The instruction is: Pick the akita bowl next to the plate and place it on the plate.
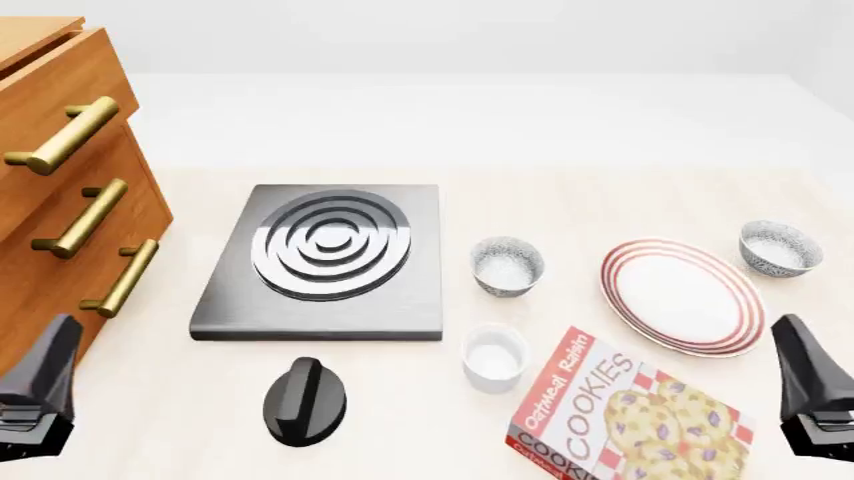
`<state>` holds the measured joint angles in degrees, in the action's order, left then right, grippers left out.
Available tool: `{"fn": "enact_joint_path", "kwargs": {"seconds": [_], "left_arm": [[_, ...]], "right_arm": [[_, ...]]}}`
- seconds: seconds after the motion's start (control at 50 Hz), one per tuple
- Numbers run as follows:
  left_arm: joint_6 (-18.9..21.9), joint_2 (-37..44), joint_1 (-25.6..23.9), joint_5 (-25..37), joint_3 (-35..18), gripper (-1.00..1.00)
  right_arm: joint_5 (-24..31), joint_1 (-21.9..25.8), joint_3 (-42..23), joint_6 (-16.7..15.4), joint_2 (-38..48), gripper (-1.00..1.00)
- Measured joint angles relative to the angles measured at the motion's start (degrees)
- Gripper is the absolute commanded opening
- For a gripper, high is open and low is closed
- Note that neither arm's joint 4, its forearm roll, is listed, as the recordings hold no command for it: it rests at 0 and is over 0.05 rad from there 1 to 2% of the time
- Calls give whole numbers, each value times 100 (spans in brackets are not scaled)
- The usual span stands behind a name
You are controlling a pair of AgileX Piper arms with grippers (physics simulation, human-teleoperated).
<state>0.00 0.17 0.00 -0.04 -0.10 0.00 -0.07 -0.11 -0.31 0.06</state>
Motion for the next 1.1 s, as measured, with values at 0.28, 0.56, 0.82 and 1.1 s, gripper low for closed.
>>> {"fn": "enact_joint_path", "kwargs": {"seconds": [0.28, 0.56, 0.82, 1.1], "left_arm": [[0, 20, 0, -5, -11, 100], [0, 25, 0, -6, -14, 100], [0, 26, 0, -7, -15, 100], [0, 26, 0, -7, -15, 100]], "right_arm": [[-11, -32, -12, -90, 5, 100], [-44, -38, -18, -157, 0, 100], [-42, -23, -111, -198, 14, 100], [-188, -6, -325, -232, 290, 100]]}}
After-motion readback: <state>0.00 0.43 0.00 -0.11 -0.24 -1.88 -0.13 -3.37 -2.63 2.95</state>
